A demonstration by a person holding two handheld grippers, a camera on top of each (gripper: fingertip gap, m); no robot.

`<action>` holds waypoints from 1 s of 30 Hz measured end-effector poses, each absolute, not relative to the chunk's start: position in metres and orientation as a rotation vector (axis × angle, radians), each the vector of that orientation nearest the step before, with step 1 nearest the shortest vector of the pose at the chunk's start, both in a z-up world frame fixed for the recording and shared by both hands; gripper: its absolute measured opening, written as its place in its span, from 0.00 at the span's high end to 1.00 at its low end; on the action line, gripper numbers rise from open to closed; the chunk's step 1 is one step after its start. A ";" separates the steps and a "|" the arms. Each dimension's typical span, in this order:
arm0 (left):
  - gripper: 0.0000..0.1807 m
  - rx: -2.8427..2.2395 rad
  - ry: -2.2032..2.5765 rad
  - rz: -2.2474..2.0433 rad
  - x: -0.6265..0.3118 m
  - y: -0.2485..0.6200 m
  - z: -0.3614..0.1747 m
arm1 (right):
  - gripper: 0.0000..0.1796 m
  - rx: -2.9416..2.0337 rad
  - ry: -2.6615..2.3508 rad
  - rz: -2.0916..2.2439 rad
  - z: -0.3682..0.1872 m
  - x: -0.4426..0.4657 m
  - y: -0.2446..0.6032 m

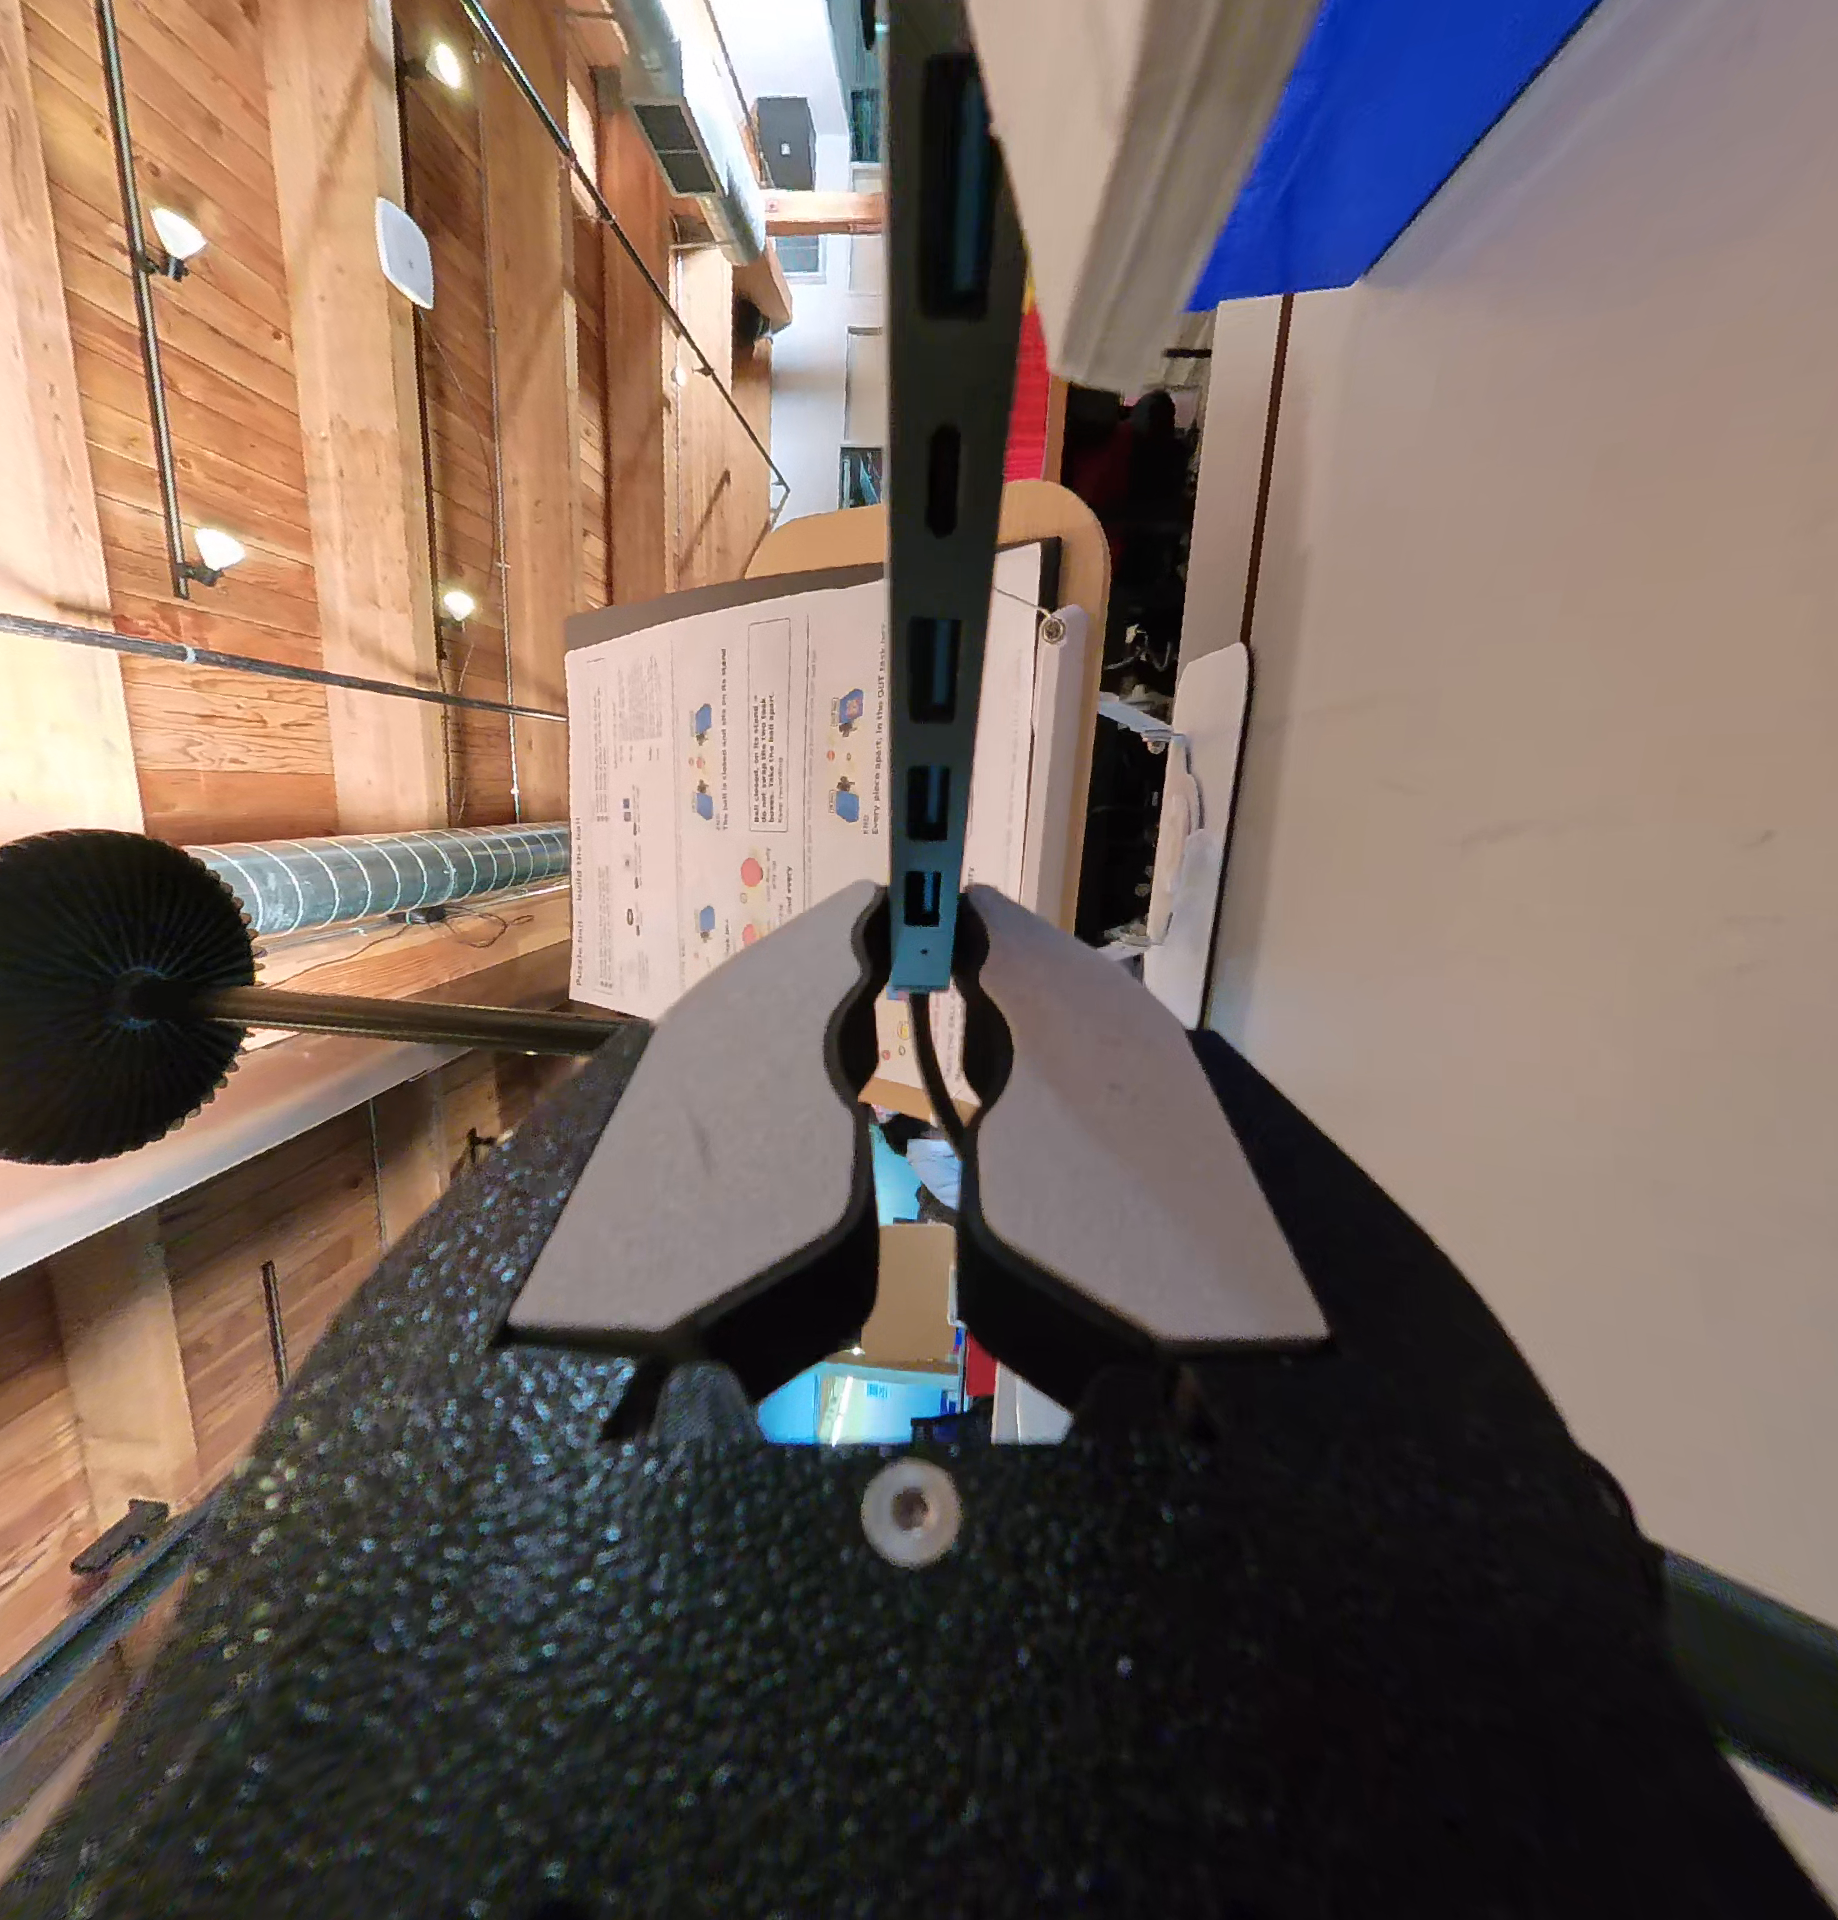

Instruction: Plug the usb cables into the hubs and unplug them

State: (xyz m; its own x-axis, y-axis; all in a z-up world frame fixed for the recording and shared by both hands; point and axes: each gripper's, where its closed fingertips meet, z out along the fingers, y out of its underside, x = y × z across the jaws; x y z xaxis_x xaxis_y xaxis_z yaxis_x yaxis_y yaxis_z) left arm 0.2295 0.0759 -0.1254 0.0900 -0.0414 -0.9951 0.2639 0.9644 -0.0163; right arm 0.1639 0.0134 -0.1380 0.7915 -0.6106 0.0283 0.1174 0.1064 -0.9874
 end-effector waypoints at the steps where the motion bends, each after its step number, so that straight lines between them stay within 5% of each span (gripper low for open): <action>1: 0.95 0.183 1.474 -0.224 0.230 0.076 -0.127 | 0.75 -1.364 0.444 -0.572 -0.138 0.164 0.013; 30: 0.95 0.254 1.439 -0.170 0.224 0.068 -0.128 | 0.80 -1.379 0.436 -0.578 -0.139 0.164 0.015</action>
